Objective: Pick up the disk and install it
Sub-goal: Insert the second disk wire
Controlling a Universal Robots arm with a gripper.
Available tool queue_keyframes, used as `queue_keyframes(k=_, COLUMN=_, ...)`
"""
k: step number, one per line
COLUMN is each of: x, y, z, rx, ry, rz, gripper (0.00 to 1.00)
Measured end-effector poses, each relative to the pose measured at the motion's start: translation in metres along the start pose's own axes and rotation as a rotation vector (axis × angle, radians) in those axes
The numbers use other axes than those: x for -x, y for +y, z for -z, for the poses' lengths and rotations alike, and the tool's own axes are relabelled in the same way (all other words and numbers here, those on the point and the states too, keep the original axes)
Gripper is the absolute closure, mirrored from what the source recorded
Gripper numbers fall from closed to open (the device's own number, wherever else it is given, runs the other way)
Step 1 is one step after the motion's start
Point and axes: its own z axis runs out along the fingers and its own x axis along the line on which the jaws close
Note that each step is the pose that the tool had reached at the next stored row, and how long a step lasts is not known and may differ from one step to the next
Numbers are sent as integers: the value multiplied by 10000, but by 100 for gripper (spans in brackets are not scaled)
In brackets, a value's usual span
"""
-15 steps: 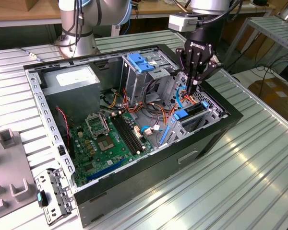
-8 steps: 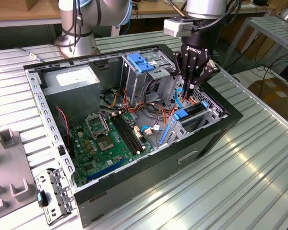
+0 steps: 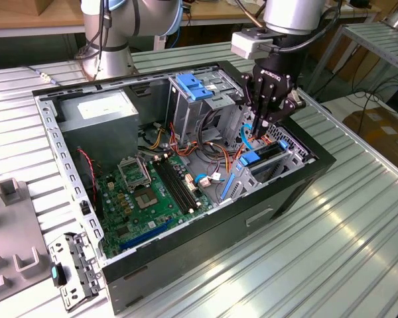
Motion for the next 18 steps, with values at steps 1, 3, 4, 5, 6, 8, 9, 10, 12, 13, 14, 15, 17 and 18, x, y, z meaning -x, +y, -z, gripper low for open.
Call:
queue_keyframes(k=1, x=-1, y=0, z=0, rx=0, ry=0, rz=-1, gripper=84)
queue_keyframes(k=3, x=-1, y=0, z=0, rx=0, ry=-1, rz=0, gripper=84)
queue_keyframes(k=4, x=-2, y=0, z=0, rx=0, ry=-1, rz=0, gripper=84)
queue_keyframes(k=5, x=-2, y=0, z=0, rx=0, ry=-1, rz=0, gripper=84)
queue_keyframes(k=6, x=-2, y=0, z=-1, rx=0, ry=-1, rz=0, gripper=84)
queue_keyframes(k=8, x=-3, y=0, z=-1, rx=0, ry=-2, rz=0, gripper=84)
queue_keyframes(k=9, x=-4, y=0, z=-1, rx=0, ry=-2, rz=0, gripper=84)
queue_keyframes(k=10, x=-5, y=0, z=-1, rx=1, ry=-2, rz=0, gripper=84)
queue_keyframes(k=12, x=-5, y=0, z=-1, rx=0, ry=-3, rz=0, gripper=84)
queue_keyframes(k=13, x=-5, y=0, z=-2, rx=0, ry=-4, rz=0, gripper=84)
queue_keyframes(k=14, x=-7, y=0, z=-3, rx=-1, ry=-19, rz=-1, gripper=84)
queue_keyframes(k=15, x=-13, y=-1, z=-7, rx=-2, ry=-82, rz=-1, gripper=84)
queue_keyframes(k=17, x=-41, y=-1, z=-15, rx=-5, ry=-330, rz=-4, gripper=84)
queue_keyframes(k=18, x=-60, y=-2, z=-20, rx=-14, ry=-497, rz=-7, gripper=84)
